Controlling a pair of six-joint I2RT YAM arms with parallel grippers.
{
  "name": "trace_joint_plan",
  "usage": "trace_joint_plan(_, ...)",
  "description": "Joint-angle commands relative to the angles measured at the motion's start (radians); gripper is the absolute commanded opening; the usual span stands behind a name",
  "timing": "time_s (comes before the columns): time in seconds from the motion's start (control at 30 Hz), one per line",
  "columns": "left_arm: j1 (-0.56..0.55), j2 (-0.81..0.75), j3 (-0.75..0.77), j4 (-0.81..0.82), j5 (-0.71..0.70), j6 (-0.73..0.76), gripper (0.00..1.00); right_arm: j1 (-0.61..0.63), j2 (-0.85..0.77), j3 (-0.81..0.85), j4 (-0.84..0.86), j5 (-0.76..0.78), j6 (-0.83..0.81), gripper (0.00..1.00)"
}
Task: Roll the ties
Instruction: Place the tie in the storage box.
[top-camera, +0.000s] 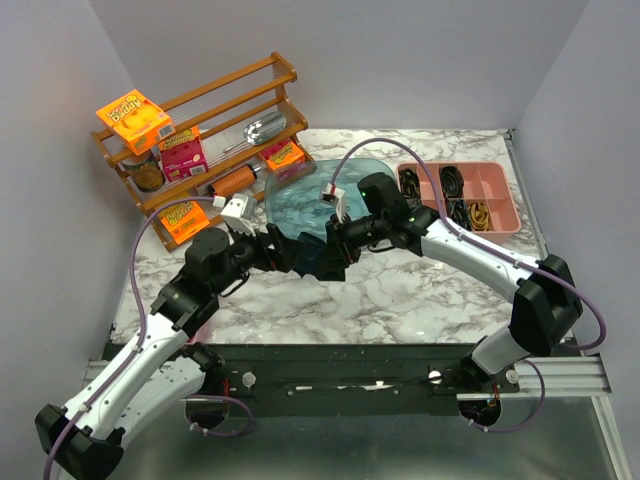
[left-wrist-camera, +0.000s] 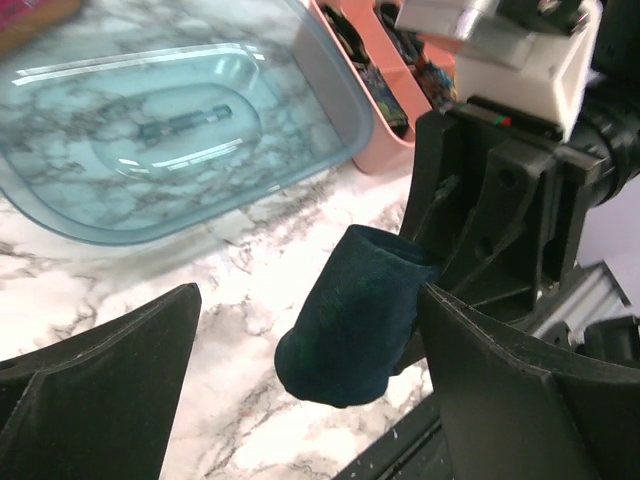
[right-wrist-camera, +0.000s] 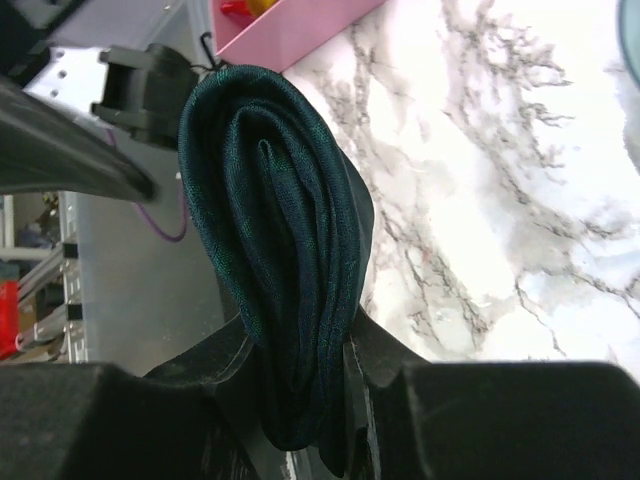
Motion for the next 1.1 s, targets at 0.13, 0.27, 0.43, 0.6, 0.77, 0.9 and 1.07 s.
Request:
trace_joint_plan(0.13,-0.002,-0.102,0.031,-0.037,-0.169,0.024,0.99,-0.037,0.07,0.105,-0.018,0.176,0.053,0.0)
trace_joint_plan(0.27,-0.002,-0.108,0.031,-0.067,-0.168,0.039,0.99,-0.11,0.132,0.149,-0.017,0.185,0.09,0.0)
trace_joint_plan(0.43,-0.002,-0.103,-0.005,-0.067,-0.178,0.027,0.99,-0.182,0.218,0.198,-0.011,0.188,0.096,0.0)
trace_joint_plan(0.6,-0.002,-0.093,-0.031,-0.048,-0.16,0.001,0.99,-0.285,0.254,0.232,-0.009,0.233,0.119,0.0)
trace_joint_plan(0.77,-0.002,-0.083,-0.051,-0.037,-0.143,-0.002,0.99,-0.404,0.24,0.249,-0.011,0.305,0.171,0.0)
trace_joint_plan(0.9,-0.002,-0.07,-0.058,-0.023,-0.134,-0.007,0.99,-0.472,0.197,0.246,-0.015,0.409,0.176,0.01)
trace_joint_plan(1.07,-0.002,-0.054,-0.057,-0.023,-0.135,-0.001,0.99,-0.535,0.139,0.24,-0.032,0.583,0.17,0.0)
